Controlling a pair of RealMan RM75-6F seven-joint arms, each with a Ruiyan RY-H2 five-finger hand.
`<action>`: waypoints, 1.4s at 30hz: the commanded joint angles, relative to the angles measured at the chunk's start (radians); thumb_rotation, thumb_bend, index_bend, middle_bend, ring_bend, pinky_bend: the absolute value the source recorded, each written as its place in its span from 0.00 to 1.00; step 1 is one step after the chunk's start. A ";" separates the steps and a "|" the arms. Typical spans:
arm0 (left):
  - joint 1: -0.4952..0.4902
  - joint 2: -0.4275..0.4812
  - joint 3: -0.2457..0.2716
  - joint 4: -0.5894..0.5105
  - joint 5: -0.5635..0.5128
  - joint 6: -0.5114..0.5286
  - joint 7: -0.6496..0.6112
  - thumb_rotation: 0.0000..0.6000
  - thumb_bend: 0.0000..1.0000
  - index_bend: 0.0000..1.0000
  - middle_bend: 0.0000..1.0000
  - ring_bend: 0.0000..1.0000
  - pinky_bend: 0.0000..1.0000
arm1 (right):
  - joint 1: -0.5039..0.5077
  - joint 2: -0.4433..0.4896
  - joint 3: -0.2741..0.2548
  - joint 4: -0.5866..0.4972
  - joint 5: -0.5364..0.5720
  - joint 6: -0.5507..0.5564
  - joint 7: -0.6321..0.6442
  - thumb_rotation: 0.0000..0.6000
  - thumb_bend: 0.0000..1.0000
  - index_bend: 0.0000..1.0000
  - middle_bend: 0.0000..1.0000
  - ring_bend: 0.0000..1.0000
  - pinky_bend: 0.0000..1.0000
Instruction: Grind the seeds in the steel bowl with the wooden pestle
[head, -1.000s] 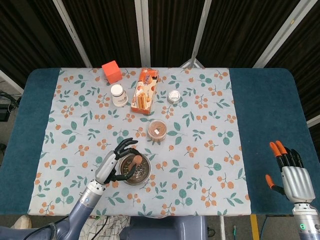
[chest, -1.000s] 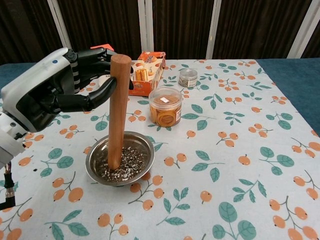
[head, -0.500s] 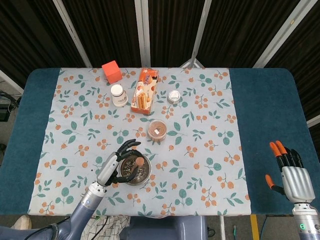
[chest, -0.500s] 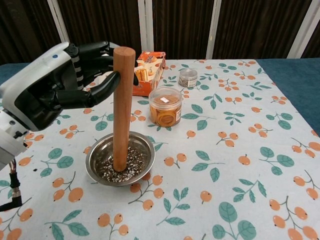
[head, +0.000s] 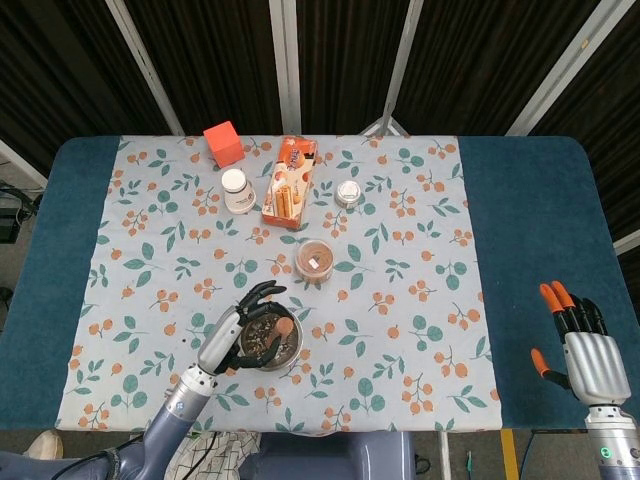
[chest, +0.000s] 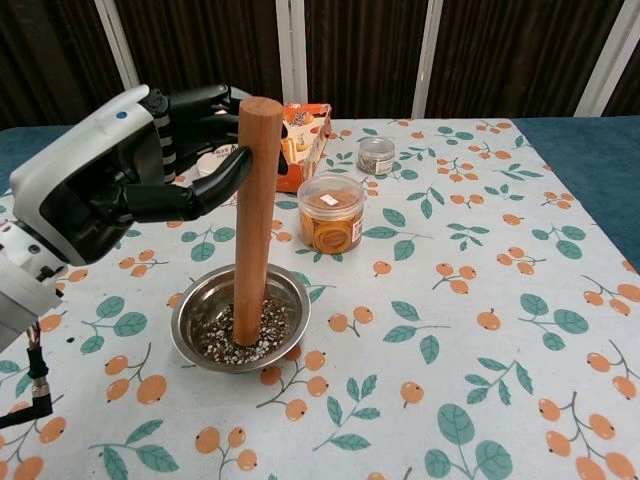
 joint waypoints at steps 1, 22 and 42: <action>0.003 0.002 0.011 0.014 0.004 -0.002 -0.004 1.00 0.72 0.66 0.65 0.16 0.09 | 0.000 0.001 0.001 -0.003 0.003 -0.003 0.005 1.00 0.37 0.00 0.00 0.00 0.00; -0.003 0.018 -0.012 -0.013 0.024 0.019 0.000 1.00 0.72 0.66 0.65 0.16 0.09 | 0.000 0.004 0.003 -0.004 0.007 -0.003 0.013 1.00 0.37 0.00 0.00 0.00 0.00; -0.013 -0.002 -0.022 0.041 -0.013 -0.017 -0.004 1.00 0.72 0.66 0.65 0.16 0.10 | 0.003 0.005 0.004 -0.005 0.014 -0.011 0.017 1.00 0.37 0.00 0.00 0.00 0.00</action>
